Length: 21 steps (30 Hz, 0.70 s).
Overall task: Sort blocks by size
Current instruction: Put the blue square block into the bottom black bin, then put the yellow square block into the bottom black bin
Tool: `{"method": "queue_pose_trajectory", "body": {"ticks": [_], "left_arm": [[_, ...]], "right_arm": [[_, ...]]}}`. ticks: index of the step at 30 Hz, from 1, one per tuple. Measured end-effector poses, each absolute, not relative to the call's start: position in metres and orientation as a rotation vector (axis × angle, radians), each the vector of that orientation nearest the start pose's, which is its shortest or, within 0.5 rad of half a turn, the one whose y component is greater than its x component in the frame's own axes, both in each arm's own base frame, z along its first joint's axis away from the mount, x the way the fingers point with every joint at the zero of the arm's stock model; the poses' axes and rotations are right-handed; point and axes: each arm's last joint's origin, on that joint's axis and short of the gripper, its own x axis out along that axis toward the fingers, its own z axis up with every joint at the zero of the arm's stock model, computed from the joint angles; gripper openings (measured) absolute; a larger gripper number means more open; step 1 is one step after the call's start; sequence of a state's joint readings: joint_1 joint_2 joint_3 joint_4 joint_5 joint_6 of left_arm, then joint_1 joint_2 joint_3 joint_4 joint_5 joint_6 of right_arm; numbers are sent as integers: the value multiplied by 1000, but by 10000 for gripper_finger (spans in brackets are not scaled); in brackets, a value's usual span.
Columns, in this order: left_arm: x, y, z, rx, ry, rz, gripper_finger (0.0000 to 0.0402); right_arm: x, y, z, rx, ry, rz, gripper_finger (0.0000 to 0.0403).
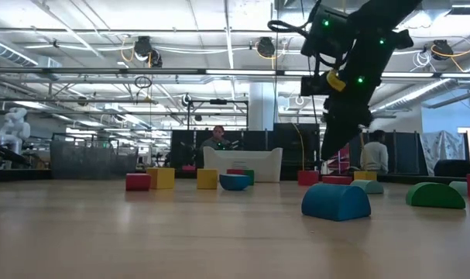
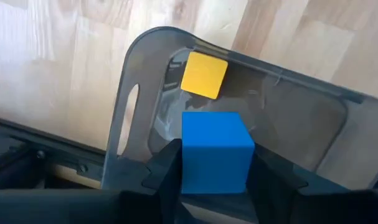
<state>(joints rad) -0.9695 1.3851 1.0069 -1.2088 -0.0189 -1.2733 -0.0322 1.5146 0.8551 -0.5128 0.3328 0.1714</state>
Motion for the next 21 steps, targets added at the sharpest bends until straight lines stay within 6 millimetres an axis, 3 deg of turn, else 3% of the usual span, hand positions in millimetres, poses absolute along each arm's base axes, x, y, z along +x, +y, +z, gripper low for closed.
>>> {"method": "queue_pose_trajectory", "body": {"ticks": [8, 21], "left_arm": [[129, -187, 222, -209, 1556, 286, 160], [144, -180, 214, -145, 1623, 250, 162]], "right_arm": [[274, -16, 177, -86, 1145, -286, 203], [273, -18, 177, -74, 1142, -321, 203]]}}
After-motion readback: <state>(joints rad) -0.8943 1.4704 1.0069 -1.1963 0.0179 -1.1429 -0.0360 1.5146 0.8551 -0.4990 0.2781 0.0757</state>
